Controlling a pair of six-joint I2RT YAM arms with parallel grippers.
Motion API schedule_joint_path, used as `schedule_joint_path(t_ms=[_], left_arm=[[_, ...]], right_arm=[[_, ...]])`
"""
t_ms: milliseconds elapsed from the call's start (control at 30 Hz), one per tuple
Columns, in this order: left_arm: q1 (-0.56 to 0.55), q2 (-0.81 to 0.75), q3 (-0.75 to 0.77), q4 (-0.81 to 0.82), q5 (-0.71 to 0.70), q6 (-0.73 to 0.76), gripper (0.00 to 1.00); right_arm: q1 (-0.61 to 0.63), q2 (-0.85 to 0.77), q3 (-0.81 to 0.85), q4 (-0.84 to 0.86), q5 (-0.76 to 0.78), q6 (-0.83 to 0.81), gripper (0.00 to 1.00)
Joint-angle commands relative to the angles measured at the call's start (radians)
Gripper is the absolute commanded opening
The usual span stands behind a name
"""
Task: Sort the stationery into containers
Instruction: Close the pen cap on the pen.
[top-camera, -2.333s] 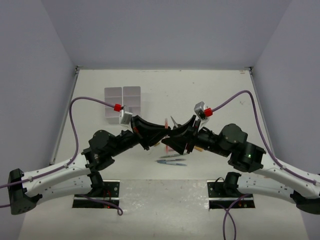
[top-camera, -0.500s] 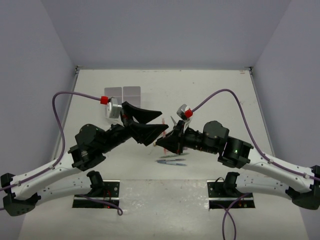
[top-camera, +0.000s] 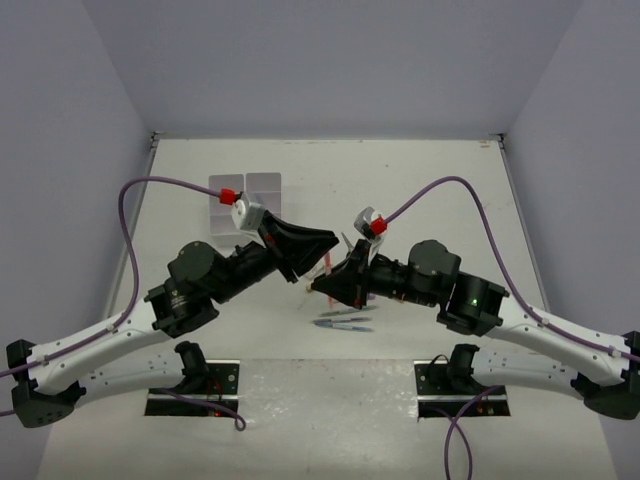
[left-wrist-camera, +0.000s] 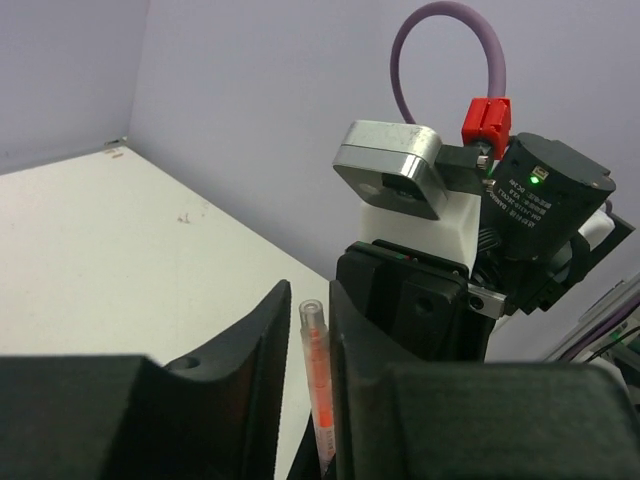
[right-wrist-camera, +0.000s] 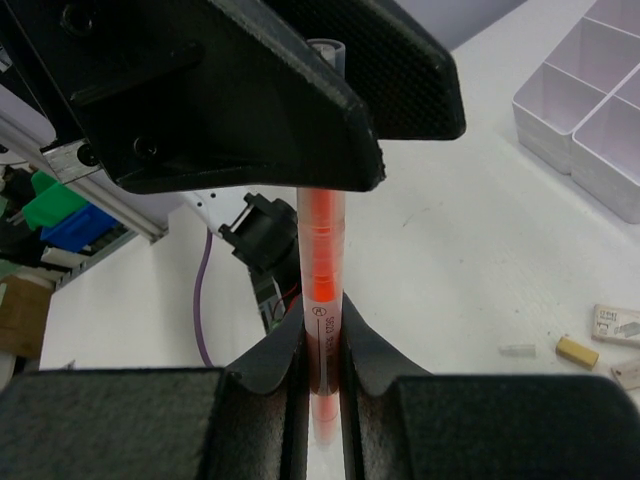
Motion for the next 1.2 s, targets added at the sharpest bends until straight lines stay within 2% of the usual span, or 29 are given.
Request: schedule_joint_path(t_ms=[0,67,167,500,800,1167], left_arm=[[0.007,-0.002,0.038,0.004,0.005,0.022,0.13],[0.007,0.003,0.038,0.001,0.016,0.019,0.05],[0.007,0.012,0.038,-0.005,0.031,0.013,0.0],[0.007,0.028,0.014,-0.004,0.07,-0.017,0.0],[0.006,0.025,-0.062,0.014,0.101,-0.045,0.0],[0.006,0.073,-0.099,0.03,0.172,-0.079,0.0]], right_arm=[[0.002,-0.008,0.049,0.004,-0.014,-0.018,0.0],[0.002,-0.006,0.052,0.004,-0.01,-0.02,0.0],[0.004,-0.007,0.06,0.002,-0.001,-0.021,0.0],[0.002,-0.01,0.133,-0.029,0.085,-0.047,0.0],[-0.008,0.02,0.306,-0.052,0.193,-0.063,0.0],[-0.044,0.079,0.437,-0.048,0.148,-0.101,0.0]])
